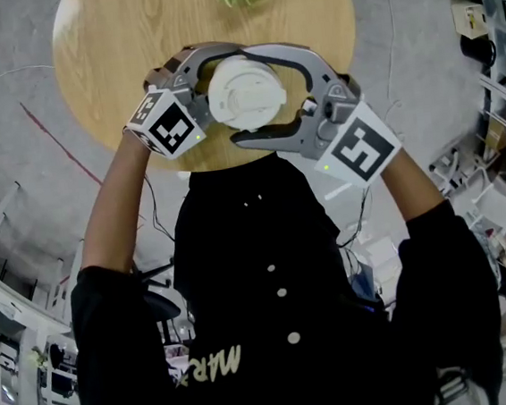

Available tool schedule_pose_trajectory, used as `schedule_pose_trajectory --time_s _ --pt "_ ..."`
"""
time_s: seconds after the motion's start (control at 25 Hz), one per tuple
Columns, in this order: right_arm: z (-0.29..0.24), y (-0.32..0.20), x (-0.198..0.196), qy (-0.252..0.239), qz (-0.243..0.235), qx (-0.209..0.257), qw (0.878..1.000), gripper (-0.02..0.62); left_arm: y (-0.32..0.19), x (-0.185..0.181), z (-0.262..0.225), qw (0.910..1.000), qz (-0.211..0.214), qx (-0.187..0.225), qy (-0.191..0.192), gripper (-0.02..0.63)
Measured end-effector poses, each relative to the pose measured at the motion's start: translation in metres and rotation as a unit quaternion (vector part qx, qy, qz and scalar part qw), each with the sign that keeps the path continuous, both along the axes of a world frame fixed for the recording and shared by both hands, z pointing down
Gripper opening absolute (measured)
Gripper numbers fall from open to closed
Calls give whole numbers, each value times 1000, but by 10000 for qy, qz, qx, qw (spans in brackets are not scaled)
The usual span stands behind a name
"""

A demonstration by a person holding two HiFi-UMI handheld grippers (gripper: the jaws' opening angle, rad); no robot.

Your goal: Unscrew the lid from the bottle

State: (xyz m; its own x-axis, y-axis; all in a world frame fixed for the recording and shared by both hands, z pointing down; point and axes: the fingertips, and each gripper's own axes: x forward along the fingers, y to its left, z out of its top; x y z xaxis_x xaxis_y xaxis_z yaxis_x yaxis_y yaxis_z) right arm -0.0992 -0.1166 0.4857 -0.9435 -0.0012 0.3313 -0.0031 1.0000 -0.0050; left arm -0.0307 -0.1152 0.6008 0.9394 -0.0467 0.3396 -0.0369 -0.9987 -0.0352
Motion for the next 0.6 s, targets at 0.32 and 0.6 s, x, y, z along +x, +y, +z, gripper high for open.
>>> schedule_pose_trajectory --time_s 0.32,0.6 --pt "5 6 15 134 -1222 -353 9918 445 0 2 0 9999 -13 -114 66 376" --pt "-6 -7 14 118 1072 -457 9931 497 0 2 -2 9999 -27 -119 88 376"
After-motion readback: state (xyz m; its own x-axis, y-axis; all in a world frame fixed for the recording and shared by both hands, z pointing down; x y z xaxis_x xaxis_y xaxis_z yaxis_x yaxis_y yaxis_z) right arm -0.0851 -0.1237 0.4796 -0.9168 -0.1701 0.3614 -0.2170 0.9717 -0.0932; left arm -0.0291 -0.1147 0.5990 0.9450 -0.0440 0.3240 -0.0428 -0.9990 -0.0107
